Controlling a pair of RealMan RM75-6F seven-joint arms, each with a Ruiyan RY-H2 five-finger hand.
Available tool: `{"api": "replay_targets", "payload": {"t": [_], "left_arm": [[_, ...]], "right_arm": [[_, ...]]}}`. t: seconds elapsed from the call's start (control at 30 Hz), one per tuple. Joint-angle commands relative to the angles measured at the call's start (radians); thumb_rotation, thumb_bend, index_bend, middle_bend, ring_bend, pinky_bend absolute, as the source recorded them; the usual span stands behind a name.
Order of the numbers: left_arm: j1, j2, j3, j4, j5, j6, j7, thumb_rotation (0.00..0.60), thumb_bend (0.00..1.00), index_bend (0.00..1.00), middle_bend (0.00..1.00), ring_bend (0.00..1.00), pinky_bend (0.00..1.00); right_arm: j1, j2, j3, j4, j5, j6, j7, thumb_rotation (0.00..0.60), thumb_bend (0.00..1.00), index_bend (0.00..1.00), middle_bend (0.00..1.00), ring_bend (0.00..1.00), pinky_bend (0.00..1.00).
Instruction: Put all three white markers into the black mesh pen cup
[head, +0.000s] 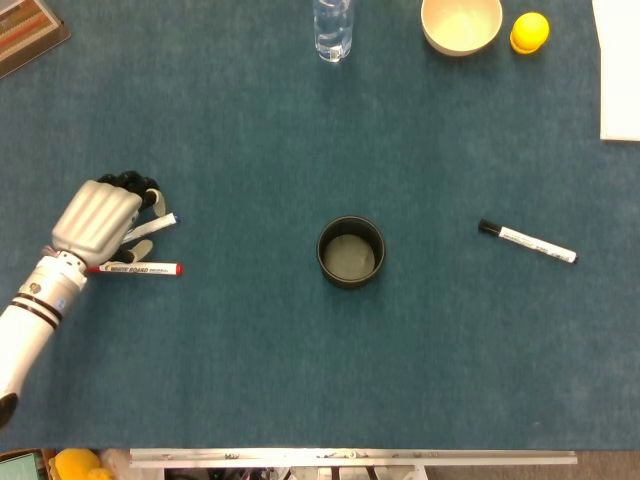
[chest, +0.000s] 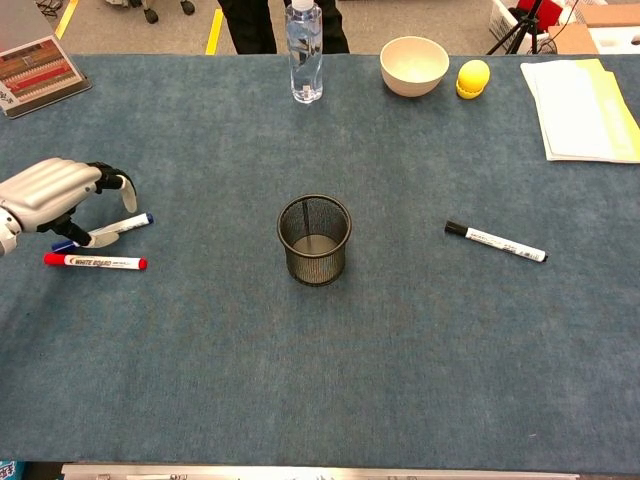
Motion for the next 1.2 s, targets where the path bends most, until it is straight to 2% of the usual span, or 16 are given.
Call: {"api": "replay_targets", "payload": {"t": [0.03,0.43,1.2], "left_arm": [[-0.006,-0.010,-0.013,-0.014,-0.029,-0.017,0.022,0.600,0.24,0.42,0.29,0.21,0.31],[-0.025,-0.023,-0.045,-0.042,-0.137,-0.085,0.113,0.600,0.24,0.40,0.29,0.21,0.31],[-0.038,-0.043,-0.046,-0.055,-0.188,-0.106,0.169,0.600,0.24,0.47,0.29,0.22,0.32]], "right_arm": [[0.000,0.000,0.000,0.001,0.000,-0.001,0.002,0.600,0.28,0.52,0.47,0.33,0.52],[-0.007,0.005,0.000,0.009,0.002,0.003,0.014,0.600,0.28,0.52,0.47,0.33,0.52],[-0.018,0.004,0.004,0.025,-0.001,0.021,0.034,0.600,0.28,0.52,0.47,0.33,0.52]]}}
